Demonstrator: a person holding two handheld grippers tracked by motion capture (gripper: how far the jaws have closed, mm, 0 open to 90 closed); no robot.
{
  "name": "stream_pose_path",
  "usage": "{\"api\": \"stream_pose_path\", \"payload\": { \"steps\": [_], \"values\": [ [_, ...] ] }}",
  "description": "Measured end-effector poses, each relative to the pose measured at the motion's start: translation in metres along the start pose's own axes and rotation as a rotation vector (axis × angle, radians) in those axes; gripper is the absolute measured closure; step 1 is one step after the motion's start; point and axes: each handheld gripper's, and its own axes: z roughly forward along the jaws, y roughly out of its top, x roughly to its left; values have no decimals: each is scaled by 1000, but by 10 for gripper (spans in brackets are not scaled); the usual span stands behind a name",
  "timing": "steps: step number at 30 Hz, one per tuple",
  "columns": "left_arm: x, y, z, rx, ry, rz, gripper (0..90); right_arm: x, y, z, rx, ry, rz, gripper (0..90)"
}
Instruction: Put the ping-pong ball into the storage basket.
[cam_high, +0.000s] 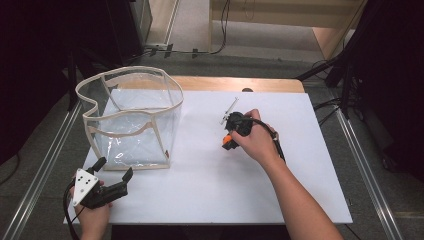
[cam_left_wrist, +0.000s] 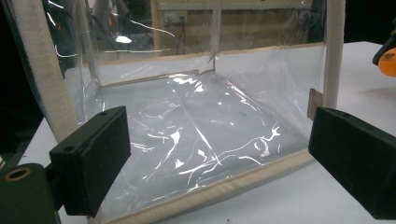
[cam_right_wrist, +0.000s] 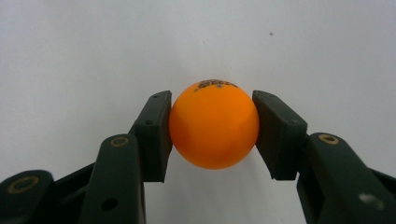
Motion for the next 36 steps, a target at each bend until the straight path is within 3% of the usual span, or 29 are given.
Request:
{"api": "stream_pose_path", "payload": {
  "steps": [9,13,27,36],
  "values": [
    [1,0,0,1,-1,-2,61,2,13,-6,-15,12,-36,480],
    [0,0,0,1,-2,-2,61,3,17,-9,-10,-3,-32,481],
    [0,0,0,3,-3,-1,62,6,32,-14,-30,14,-69,481],
    [0,0,0,4,-4,-1,61,9,39,-12,-17,11,-74,481]
  ]
}}
